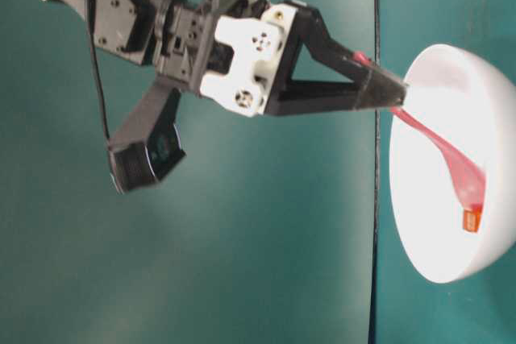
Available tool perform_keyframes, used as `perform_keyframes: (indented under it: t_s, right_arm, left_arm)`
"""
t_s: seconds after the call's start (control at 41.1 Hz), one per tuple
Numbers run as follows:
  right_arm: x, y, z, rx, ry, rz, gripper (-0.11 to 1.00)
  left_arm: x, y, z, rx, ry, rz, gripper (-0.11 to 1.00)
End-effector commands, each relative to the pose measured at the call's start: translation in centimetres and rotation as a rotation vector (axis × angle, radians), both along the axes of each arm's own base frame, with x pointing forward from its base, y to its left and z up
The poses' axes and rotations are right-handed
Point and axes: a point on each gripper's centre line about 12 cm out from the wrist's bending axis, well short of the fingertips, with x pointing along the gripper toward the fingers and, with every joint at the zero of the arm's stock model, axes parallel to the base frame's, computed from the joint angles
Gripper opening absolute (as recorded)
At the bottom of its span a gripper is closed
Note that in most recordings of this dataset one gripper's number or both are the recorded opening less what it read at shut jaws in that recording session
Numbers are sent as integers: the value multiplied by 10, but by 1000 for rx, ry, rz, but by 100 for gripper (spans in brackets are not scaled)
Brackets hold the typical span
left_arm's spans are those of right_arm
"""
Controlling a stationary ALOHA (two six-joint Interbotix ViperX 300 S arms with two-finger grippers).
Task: Grip the spoon and scoop the red block from the bowl with right arm.
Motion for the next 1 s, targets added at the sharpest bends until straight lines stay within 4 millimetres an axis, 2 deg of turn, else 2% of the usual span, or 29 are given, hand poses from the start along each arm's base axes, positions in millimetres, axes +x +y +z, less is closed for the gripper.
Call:
perform_keyframes:
  t_s: [0.0,0.34,0.559,0.705,0.973]
  right_arm:
    - [-4,1,23,-10,-87,-9,22]
    - [-36,1,39,-19,-235,-73,22]
    - [-55,0,57,-34,-352,-103,22]
    - [-62,1,75,-34,-395,-101,22]
    - [-72,6,123,-22,-451,-73,22]
  left_arm:
    - [2,0,13,2,-32,0,0]
    - [2,0,13,0,-32,0,0]
    - [2,0,12,-14,-29,1,0]
    - [2,0,12,-18,-26,1,0]
    - [2,0,13,-18,-29,1,0]
